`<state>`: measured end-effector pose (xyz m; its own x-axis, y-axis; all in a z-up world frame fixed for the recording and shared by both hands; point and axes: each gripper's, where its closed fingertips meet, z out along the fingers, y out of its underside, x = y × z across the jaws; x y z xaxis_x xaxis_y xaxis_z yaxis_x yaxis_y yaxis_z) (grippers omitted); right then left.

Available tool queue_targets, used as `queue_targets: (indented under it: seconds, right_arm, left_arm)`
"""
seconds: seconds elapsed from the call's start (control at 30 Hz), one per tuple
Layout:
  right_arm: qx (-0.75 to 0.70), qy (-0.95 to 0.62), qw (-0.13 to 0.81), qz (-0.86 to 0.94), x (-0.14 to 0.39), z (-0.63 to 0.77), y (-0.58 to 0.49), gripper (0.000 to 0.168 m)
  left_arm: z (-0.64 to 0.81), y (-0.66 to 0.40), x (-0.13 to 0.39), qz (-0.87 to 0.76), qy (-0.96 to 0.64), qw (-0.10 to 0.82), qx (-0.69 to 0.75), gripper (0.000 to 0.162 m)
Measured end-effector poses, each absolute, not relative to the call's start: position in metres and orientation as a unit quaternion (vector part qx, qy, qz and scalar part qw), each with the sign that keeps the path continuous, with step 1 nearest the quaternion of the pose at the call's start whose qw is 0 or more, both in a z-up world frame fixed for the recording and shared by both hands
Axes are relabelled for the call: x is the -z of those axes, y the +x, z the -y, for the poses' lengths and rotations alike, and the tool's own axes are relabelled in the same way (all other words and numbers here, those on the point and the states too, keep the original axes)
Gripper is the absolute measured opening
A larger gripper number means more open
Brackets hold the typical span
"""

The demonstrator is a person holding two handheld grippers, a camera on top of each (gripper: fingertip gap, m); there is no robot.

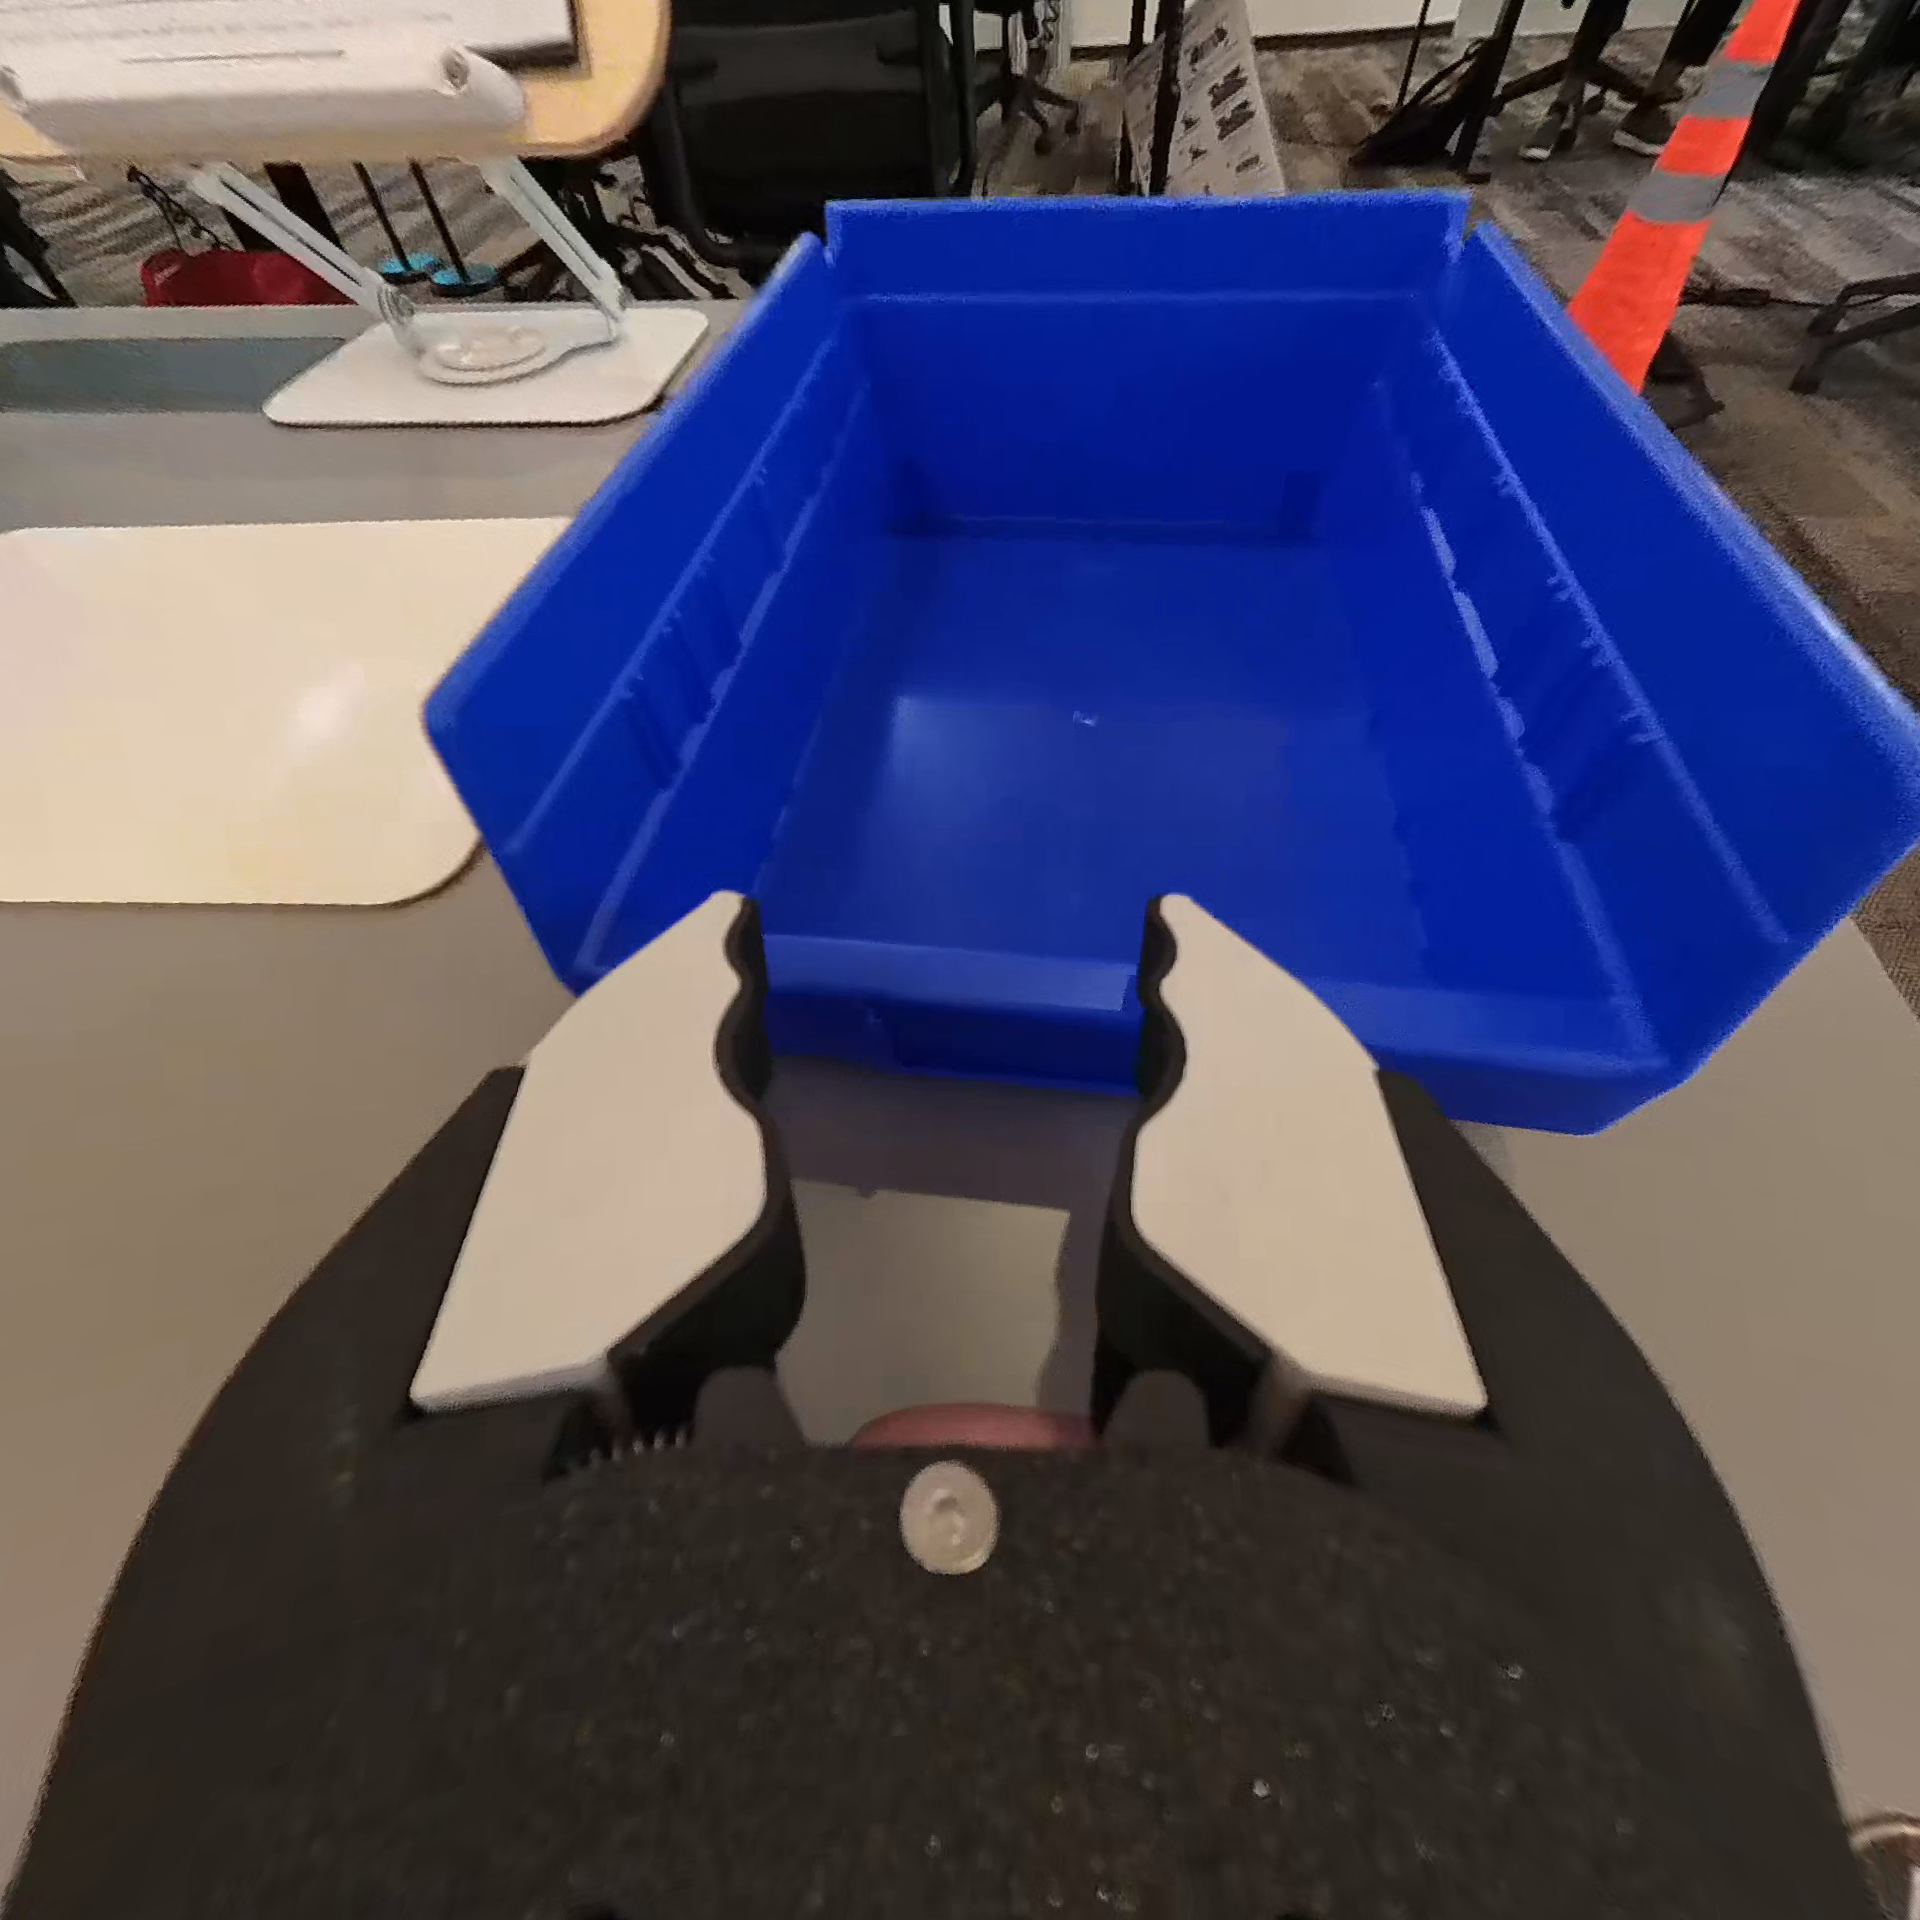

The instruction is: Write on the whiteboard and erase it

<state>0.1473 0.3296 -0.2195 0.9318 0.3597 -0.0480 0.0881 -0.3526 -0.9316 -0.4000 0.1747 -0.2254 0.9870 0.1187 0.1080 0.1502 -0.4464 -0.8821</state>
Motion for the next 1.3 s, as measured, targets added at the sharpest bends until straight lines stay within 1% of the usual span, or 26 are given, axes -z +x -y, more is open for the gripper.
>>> queue_targets:
  seconds: [0.1, 0.5, 0.6, 0.7, 0.8, 0.93, 1.07, 1.13, 1.2, 1.3]
  right_arm:
    - [-0.129, -0.805, 0.56, 0.146, 0.215, -0.327, 0.141, 0.067]
    - [-0.128, -0.807, 0.551, 0.17, 0.218, -0.325, 0.124, 0.066]
    - [-0.127, -0.807, 0.55, 0.173, 0.219, -0.325, 0.123, 0.065]
    - [-0.132, -0.808, 0.548, 0.173, 0.22, -0.325, 0.121, 0.065]
    - [-0.138, -0.805, 0.55, 0.176, 0.219, -0.326, 0.12, 0.065]
    - [-0.163, -0.805, 0.544, 0.171, 0.219, -0.326, 0.114, 0.065]
    - [-0.169, -0.804, 0.542, 0.174, 0.219, -0.323, 0.11, 0.065]
    - [-0.161, -0.805, 0.542, 0.181, 0.22, -0.322, 0.109, 0.065]
    - [-0.154, -0.806, 0.54, 0.186, 0.221, -0.322, 0.108, 0.065]
    - [-0.143, -0.807, 0.54, 0.192, 0.222, -0.321, 0.108, 0.065]
  left_arm:
    - [-0.167, -0.404, 0.231, 0.08, -0.858, 0.507, 0.004, 0.054]
    - [-0.165, -0.402, 0.239, 0.087, -0.865, 0.492, 0.038, 0.053]
    - [-0.167, -0.4, 0.229, 0.078, -0.863, 0.496, 0.053, 0.053]
    - [-0.175, -0.409, 0.197, -0.001, -0.869, 0.493, 0.05, 0.055]
    - [-0.193, -0.439, 0.167, -0.145, -0.888, 0.437, -0.018, 0.057]
    - [-0.232, -0.485, 0.164, -0.274, -0.91, 0.31, -0.033, 0.06]
    - [-0.273, -0.544, 0.192, -0.378, -0.905, 0.146, -0.127, 0.061]
    - [-0.287, -0.562, 0.21, -0.407, -0.9, 0.068, -0.141, 0.06]
    - [-0.299, -0.576, 0.226, -0.405, -0.903, 0.009, -0.145, 0.062]
    - [-0.308, -0.582, 0.244, -0.412, -0.901, -0.043, -0.132, 0.065]
